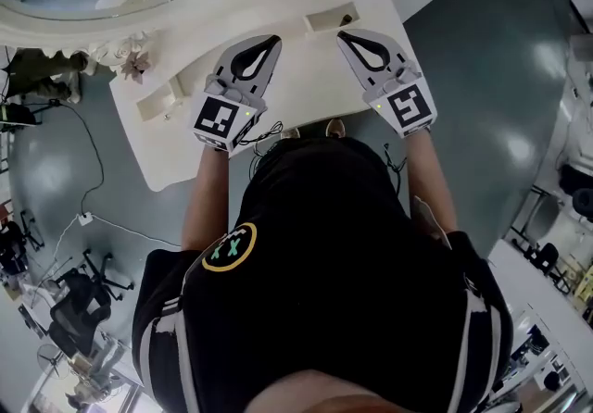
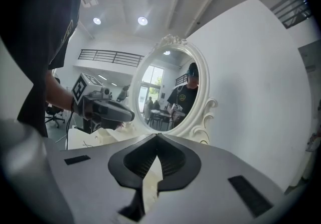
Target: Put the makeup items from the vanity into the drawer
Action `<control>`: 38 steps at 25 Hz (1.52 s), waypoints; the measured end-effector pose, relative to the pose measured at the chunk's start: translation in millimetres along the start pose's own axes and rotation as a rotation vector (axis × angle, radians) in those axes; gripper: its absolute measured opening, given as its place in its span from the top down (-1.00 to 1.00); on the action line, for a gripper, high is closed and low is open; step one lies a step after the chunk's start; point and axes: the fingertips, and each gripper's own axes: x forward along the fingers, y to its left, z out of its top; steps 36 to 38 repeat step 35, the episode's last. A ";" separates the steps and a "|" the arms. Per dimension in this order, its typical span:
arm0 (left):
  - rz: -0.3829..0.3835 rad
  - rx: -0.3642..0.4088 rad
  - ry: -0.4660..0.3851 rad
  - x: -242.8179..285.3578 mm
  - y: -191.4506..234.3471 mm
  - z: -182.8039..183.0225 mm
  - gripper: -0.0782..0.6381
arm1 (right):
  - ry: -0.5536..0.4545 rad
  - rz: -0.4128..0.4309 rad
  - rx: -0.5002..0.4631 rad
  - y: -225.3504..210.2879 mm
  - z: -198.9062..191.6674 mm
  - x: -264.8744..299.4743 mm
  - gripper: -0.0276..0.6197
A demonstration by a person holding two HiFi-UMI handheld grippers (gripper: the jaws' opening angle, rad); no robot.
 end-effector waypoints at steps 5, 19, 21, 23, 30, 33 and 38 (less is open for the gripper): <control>-0.037 0.009 -0.013 3.1 -14.2 2.0 0.72 | 0.020 -0.001 -0.005 8.9 -0.9 -1.3 0.85; -0.058 0.010 0.039 -1.8 -20.4 1.7 0.72 | -0.039 0.007 0.055 20.9 13.8 -1.8 0.85; -0.055 -0.002 0.020 -0.9 -21.3 6.5 0.72 | -0.039 0.007 0.056 21.0 13.6 -2.1 0.85; -0.052 -0.002 -0.012 -0.2 -21.0 9.3 0.72 | -0.040 0.004 0.060 20.8 13.5 -2.2 0.85; -0.051 0.005 -0.021 -1.9 -18.2 1.8 0.72 | -0.036 -0.002 0.069 21.3 10.7 -0.1 0.86; -0.050 0.006 -0.029 -2.2 -18.6 3.3 0.72 | -0.032 0.002 0.075 22.6 9.5 -0.4 0.85; -0.048 0.004 -0.033 -3.1 -18.9 4.2 0.72 | -0.026 0.009 0.071 24.9 8.3 -0.4 0.86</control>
